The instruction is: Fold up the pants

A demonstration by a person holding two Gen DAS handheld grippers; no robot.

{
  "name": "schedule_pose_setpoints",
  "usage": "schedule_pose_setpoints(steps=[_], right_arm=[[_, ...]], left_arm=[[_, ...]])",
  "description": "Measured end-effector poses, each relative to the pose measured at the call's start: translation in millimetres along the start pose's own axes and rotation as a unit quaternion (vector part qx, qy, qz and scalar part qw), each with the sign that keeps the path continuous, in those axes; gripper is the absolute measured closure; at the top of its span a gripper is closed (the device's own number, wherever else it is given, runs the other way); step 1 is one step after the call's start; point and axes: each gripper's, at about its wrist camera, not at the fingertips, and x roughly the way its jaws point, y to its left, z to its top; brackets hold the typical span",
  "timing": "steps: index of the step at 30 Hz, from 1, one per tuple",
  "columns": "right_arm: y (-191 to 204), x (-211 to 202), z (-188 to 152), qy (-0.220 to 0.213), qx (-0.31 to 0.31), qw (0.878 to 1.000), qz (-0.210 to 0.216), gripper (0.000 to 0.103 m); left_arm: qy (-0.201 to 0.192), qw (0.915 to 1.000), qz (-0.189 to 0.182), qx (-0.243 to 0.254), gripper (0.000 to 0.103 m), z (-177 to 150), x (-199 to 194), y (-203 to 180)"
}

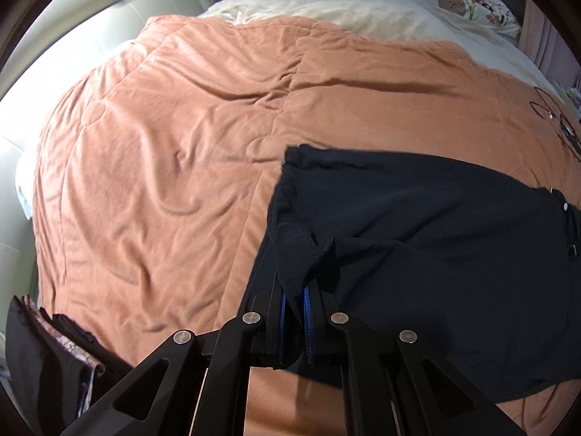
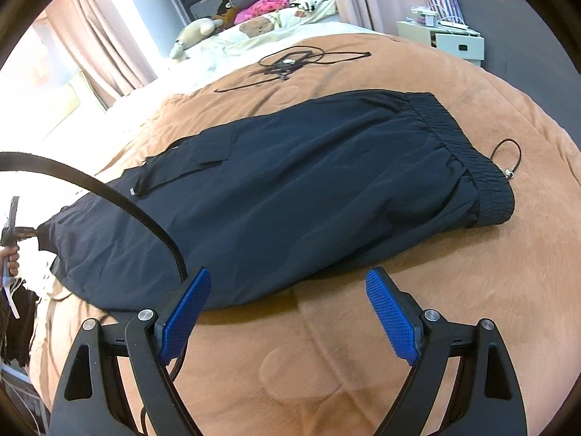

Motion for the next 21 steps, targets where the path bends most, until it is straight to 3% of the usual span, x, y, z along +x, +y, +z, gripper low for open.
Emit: schedule_pose_setpoints(steps=[4, 7, 8, 15, 21], right_arm=[[12, -5, -4, 0.004, -0.008, 1.0, 0.004, 0.015], [20, -6, -7, 0.009, -0.017, 1.0, 0.009, 0.015], [23, -7, -9, 0.01, -0.022, 1.0, 0.012, 0.015], [38, -6, -14, 0.023, -0.029, 0.999, 0.031, 0.015], [58, 12, -20, 0.054, -0.025, 0.997, 0.049, 0.015]], left_arm=[[0.001, 0.9996, 0.01, -0.025, 0.088, -11, 6, 17], [-0.019, 0.998, 0.041, -0.044, 0.046, -28, 12, 21], [-0.024, 0.9978, 0.037, -0.049, 0.04, -33, 13, 22], [-0.021, 0.9909, -0.016, -0.132, 0.04, -86, 27, 31], [-0.019, 0.9829, -0.059, -0.173, 0.04, -117, 31, 41]])
